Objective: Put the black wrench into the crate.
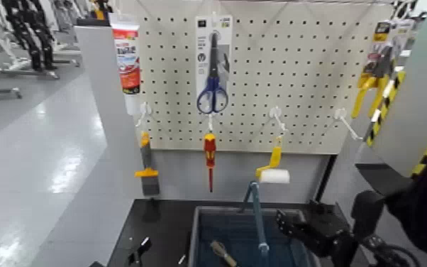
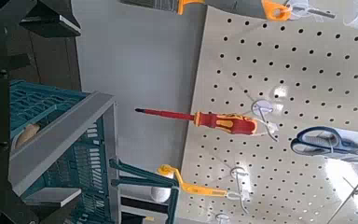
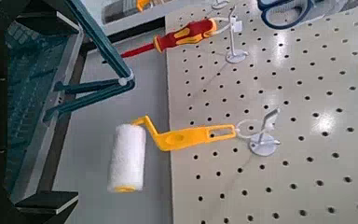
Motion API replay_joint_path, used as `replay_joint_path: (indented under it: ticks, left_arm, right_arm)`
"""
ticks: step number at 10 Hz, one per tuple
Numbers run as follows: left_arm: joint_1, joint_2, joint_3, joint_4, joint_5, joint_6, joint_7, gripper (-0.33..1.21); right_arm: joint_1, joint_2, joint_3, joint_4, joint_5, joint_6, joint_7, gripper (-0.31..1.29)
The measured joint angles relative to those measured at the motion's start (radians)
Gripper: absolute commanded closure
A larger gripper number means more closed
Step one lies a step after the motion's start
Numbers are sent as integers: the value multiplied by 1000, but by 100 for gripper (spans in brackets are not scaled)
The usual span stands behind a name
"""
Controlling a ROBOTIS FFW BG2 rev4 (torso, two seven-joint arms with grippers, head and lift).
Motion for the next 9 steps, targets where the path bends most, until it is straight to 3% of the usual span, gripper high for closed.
replay_joint_path:
  ticks: [3, 6, 9]
  left_arm:
    - [4, -1, 4, -1, 0, -5, 0, 10]
    - [6, 1, 5, -4, -1, -7, -1, 10]
    - [12, 2, 8, -8, -1, -7, -1, 10]
  right_arm:
    - [163, -3, 29, -57, 59, -199, -208, 6]
    - [294, -5, 63, -63, 60, -337, -269, 13]
    - [380, -13, 92, -68, 60, -409, -367, 14]
